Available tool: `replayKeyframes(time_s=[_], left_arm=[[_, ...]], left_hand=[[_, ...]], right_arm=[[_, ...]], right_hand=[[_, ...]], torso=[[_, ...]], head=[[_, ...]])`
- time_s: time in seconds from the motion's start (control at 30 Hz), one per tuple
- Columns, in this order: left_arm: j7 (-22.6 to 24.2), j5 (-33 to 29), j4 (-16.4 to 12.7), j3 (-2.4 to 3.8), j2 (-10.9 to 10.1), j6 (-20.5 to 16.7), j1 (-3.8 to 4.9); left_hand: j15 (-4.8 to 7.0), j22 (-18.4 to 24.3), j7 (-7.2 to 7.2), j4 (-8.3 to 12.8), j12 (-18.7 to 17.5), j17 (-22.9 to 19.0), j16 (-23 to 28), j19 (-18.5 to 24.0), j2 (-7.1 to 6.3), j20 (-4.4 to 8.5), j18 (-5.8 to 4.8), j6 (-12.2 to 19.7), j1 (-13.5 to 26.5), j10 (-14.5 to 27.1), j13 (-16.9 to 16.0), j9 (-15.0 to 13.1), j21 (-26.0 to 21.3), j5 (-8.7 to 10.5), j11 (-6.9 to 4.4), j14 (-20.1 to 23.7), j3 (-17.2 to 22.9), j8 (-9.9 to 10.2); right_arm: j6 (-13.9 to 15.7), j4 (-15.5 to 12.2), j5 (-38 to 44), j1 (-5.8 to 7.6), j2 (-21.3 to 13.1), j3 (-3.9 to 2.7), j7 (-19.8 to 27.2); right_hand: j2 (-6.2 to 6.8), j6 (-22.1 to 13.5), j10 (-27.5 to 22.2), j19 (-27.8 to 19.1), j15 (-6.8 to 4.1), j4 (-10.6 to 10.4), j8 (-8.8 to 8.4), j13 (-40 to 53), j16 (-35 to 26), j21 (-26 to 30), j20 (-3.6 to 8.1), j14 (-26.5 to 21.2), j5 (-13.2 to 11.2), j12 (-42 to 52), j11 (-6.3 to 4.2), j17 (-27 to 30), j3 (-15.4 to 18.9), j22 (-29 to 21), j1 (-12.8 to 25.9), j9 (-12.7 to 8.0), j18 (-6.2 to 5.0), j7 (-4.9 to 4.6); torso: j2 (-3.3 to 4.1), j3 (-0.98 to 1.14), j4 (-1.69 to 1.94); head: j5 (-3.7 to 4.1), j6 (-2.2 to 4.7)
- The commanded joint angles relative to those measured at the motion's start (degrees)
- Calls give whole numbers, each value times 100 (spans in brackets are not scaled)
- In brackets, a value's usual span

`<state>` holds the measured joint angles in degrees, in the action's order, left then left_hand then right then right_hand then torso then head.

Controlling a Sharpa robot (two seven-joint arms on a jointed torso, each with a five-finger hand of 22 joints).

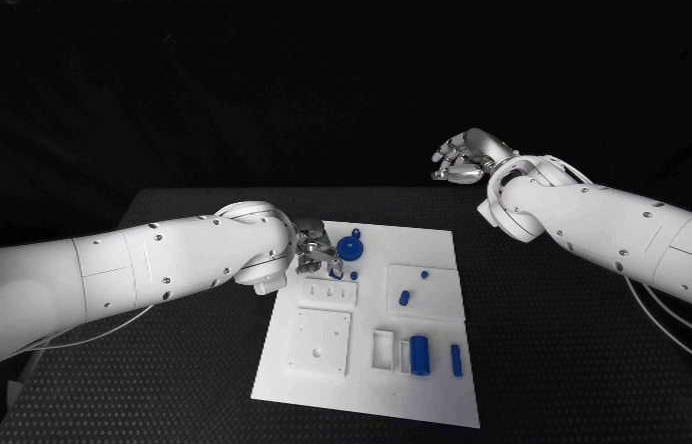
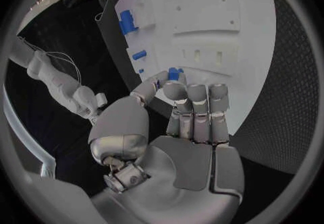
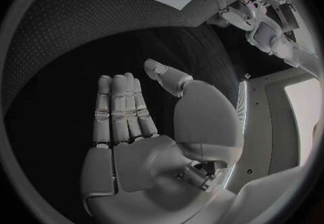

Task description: Assemble the parts on the task board

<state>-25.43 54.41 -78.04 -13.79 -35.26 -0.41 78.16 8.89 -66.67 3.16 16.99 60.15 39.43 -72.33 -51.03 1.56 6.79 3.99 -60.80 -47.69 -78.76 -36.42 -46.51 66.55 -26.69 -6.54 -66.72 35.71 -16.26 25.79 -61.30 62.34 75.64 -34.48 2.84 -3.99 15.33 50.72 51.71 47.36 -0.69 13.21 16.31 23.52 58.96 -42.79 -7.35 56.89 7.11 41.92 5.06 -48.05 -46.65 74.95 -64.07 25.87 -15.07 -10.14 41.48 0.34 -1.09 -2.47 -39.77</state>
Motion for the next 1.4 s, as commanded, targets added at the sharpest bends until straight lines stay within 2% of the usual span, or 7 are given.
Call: replayKeyframes(time_s=[0.03,0.37,0.53,0.8,1.2,1.4], left_arm=[[-57,219,15,5,59,-19,5],[-109,299,102,7,140,219,-20],[-118,362,146,7,166,312,-52],[-155,358,225,8,187,350,-95],[-180,342,282,8,177,406,-124],[-189,315,311,8,185,474,-173]], left_hand=[[-6,9,-405,-31,47,12,-29,-51,52,730,31,-1011,-5,-10,-18,-88,43,-48,-58,-55,58,-446],[-13,5,-441,-42,164,53,-124,-152,39,711,40,-1139,50,-95,-127,-232,45,-107,-81,-138,97,-551],[-7,-17,-458,-40,211,69,-160,-181,44,712,51,-1169,55,-97,-173,-280,65,-215,-98,-159,117,-586],[7,-69,-489,-33,298,94,-228,-225,70,716,70,-1225,86,-104,-250,-363,115,-384,-124,-199,130,-661],[7,-102,-509,-37,340,106,-262,-231,117,712,76,-1278,125,-105,-284,-420,139,-448,-137,-213,130,-724],[2,-123,-522,-41,368,114,-289,-232,170,709,78,-1311,176,-109,-302,-455,152,-479,-145,-222,127,-767]], right_arm=[[-67,6,-108,3,34,-2,162],[-93,13,-107,2,57,-2,157],[-115,23,-107,2,63,-2,159],[-138,32,-107,1,69,-1,164],[-153,42,-107,-1,80,-1,169],[-176,57,-107,-4,96,-1,170]], right_hand=[[-65,-47,50,-26,6,20,29,-88,-28,32,-12,-28,43,-52,10,65,17,78,-21,-11,61,-2],[-76,-75,111,-37,16,44,52,-287,9,105,-54,-53,293,-119,19,216,46,95,-55,-33,42,-10],[-80,-79,120,-38,18,50,60,-331,27,119,-65,-63,387,-123,21,252,54,102,-61,-40,36,-11],[-80,-86,123,-48,23,62,66,-374,44,135,-76,-83,462,-125,24,288,64,108,-65,-48,32,-12],[-84,-94,124,-57,28,66,72,-419,67,147,-88,-101,551,-123,28,327,79,114,-57,-58,29,-15],[-91,-97,125,-62,30,70,78,-450,85,155,-95,-114,635,-119,30,354,86,116,-55,-65,25,-16]], torso=[[4,-2,-2],[10,0,-7],[14,3,-5],[12,4,-3],[11,3,1],[9,5,-2]], head=[[-13,-18],[-28,-52],[-33,-81],[-42,-108],[-71,-149],[-82,-158]])
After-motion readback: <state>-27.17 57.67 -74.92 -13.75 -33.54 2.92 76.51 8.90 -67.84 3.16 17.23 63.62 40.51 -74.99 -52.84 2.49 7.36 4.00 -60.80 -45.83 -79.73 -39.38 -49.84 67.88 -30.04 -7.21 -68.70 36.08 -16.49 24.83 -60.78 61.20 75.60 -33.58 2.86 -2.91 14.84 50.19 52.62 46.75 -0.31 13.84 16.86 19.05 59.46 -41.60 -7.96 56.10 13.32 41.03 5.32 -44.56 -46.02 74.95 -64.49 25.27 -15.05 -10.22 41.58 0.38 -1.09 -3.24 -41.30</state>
